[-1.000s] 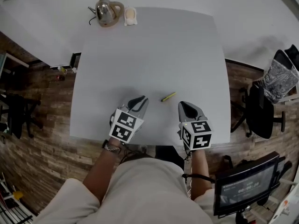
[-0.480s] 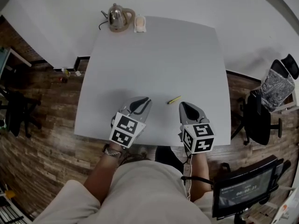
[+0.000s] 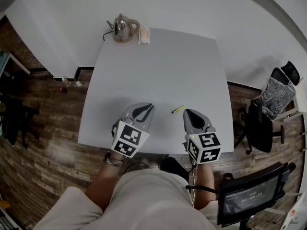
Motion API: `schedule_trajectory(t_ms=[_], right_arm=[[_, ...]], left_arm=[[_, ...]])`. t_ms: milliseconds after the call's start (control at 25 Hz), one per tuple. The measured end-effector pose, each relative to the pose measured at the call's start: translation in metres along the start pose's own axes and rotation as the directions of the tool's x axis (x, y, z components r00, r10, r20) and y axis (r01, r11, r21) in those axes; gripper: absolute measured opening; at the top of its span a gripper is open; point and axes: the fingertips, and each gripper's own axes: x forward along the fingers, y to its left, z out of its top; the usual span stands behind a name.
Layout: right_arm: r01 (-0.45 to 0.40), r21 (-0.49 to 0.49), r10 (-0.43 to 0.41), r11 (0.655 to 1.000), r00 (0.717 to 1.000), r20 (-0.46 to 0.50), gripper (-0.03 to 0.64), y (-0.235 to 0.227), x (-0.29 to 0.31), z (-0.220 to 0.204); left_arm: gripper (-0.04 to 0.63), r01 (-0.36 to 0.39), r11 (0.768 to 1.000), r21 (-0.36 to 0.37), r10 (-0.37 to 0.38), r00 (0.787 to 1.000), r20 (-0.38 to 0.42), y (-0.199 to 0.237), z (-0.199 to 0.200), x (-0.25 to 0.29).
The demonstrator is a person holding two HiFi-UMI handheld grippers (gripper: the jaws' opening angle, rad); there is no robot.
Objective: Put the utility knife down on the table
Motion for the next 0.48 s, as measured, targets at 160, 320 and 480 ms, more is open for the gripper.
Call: schedule_trajectory(t_ms=[160,320,480], right_arm=[[-0.011,-0.019,0.012,1.0,1.0,0.022,0.0,0.004,-0.002,0.012],[-0.036,-0.027,0.037,0.999,0.998,0.054,0.001,0.005,-0.001,0.026],[-0.047,-0.047,0.051,0.998,0.995,0.086,0.002,-0.001,-0.002,0.046]], left_arm=[[0.02,-0.016,1.0,0.018,0.015,1.0,0.026,0.003,0.013,-0.006],[0.014,-0.05,0.998,0.025,0.049,0.998,0.05,0.009,0.025,-0.013],[0.012,-0.085,0.996,0.029,0.083,0.994,0.066,0.015,0.038,-0.015]])
